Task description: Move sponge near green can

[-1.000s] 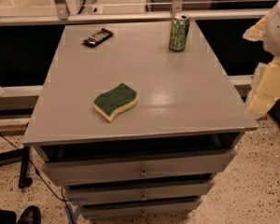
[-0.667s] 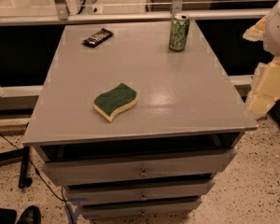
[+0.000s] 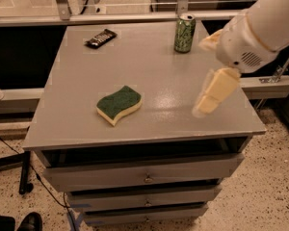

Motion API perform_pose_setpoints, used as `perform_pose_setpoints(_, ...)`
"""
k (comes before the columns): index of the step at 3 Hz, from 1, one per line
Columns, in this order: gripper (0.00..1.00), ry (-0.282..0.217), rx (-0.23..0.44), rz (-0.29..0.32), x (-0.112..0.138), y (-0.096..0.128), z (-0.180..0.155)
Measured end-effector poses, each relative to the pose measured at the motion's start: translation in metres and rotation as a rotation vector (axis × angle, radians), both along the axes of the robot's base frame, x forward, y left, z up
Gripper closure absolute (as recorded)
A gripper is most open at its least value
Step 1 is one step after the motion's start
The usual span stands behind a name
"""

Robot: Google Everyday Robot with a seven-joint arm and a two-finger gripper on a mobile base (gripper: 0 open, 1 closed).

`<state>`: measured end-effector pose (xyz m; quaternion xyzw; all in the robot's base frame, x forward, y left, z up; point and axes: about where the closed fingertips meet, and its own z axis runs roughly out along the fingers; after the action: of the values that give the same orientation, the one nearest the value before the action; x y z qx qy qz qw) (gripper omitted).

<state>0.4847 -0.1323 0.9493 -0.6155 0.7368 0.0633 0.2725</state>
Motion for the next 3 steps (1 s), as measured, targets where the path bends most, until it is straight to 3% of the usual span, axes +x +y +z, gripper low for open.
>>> perform_pose_setpoints(2, 0.0, 0.037, 0.382, 0.116, 0.03, 0.112, -0.058)
perform_pose_setpoints(3, 0.0, 0.046, 0.474, 0.15, 0.033, 0.149, -0.074)
